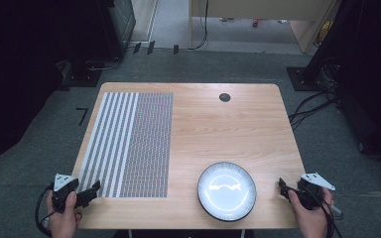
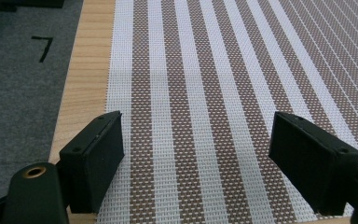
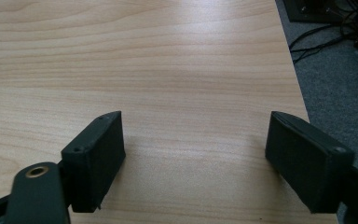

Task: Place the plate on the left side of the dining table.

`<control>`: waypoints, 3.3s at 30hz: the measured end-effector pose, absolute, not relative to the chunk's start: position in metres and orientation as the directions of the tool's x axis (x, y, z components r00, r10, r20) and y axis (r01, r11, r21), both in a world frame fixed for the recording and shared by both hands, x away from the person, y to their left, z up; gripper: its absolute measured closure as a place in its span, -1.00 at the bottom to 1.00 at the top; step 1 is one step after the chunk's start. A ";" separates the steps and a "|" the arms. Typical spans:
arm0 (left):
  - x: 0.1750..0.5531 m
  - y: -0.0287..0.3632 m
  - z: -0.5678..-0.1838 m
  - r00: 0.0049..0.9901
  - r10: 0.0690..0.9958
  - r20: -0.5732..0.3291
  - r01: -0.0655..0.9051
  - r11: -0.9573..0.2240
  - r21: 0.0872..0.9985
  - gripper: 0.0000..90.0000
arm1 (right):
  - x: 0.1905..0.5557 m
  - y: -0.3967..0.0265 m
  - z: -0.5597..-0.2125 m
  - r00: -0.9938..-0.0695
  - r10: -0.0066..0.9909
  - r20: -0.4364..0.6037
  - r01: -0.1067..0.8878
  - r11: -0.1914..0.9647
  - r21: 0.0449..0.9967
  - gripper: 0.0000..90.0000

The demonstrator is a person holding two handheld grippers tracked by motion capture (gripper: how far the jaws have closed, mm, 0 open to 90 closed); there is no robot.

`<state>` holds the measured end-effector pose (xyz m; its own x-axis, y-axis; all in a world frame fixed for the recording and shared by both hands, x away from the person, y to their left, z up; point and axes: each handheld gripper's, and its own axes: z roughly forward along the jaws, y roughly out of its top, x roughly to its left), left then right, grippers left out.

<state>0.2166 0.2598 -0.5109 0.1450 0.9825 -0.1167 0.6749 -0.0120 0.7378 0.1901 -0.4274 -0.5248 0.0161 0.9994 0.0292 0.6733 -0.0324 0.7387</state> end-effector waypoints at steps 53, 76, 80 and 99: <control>0.211 0.188 -0.475 0.315 0.932 -0.177 0.587 -0.045 0.808 -0.60 | 0.169 -0.374 -0.483 -0.107 0.985 0.135 0.563 -0.052 0.825 -0.57; 0.215 0.123 -0.463 0.441 0.882 -0.168 0.557 -0.121 0.822 -0.60 | 0.166 -0.355 -0.477 -0.135 0.981 0.138 0.560 -0.039 0.828 -0.47; 0.216 0.112 -0.462 0.458 0.871 -0.177 0.553 -0.123 0.824 -0.60 | 0.166 -0.353 -0.477 -0.123 0.983 0.137 0.562 -0.045 0.826 -0.41; 0.218 0.042 -0.459 0.562 0.804 -0.194 0.531 -0.171 0.830 -0.60 | 0.163 -0.347 -0.474 -0.175 0.957 0.231 0.543 -0.102 0.833 0.14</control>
